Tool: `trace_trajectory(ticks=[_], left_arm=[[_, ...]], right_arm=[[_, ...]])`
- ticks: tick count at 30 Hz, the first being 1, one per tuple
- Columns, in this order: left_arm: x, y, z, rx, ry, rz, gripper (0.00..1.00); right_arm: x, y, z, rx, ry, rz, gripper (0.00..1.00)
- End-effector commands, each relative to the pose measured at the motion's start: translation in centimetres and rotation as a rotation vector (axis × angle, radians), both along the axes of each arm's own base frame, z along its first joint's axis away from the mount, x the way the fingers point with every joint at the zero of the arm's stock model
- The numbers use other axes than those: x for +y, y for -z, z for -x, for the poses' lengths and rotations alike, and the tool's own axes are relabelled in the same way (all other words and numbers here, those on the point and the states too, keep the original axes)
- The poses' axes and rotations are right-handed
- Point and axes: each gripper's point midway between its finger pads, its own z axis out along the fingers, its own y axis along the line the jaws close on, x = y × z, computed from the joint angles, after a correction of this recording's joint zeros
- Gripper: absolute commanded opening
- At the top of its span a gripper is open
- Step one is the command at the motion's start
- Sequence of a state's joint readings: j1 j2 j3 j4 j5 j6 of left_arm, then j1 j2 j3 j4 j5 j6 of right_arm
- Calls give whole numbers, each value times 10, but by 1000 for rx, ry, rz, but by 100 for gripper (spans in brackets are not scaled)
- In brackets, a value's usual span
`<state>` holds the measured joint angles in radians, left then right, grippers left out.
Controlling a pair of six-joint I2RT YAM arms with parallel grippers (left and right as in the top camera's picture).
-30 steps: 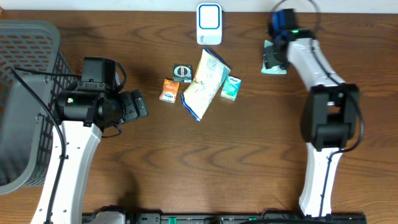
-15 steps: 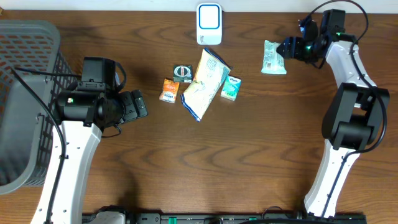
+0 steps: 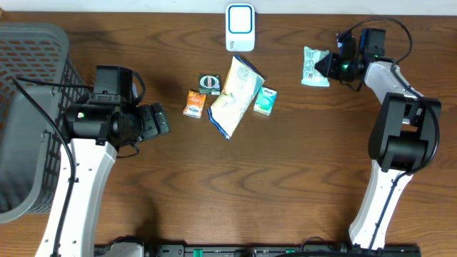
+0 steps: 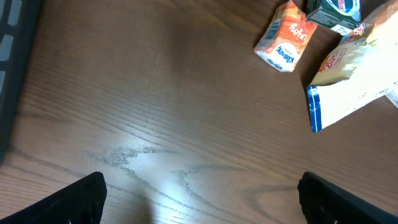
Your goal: Scan the item barcode
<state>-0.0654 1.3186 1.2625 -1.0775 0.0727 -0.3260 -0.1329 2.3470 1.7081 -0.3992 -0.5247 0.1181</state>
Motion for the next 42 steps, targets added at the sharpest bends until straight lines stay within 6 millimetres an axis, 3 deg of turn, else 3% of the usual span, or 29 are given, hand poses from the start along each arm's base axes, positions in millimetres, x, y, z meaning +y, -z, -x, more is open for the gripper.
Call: trace_trajectory(ticks=[1,8,16,22,28,29,31,34,38,42], left_arm=[[2,0,1,5,-15,0,98],[2,0,1,5,-15,0,97],[2,0,1,5,-15,0,98],[2,0,1,5,-15,0,98],[2,0,1,5,-15,0,98],[2,0,1,5,-14,0,98],[2,0,1,5,-15,0,98],[2,0,1,5,-14,0,98],[2,0,1,5,-15,0,98],[2,0,1,5,-15,0,98]], right_arm=[[-1,17,13,65,16,9,1],[-7,-22,15,40,38,59,1],[-13,-72,25,-5,56,391,1],[-11,-69,39,47,91,739,2],[14,-47,40,60,9,789,1],[13,-46,39,62,25,769,7],[13,-45,37,62,47,713,30],[11,-43,32,56,42,583,50],[1,-44,32,60,18,362,66],[-17,-44,33,68,29,230,69]])
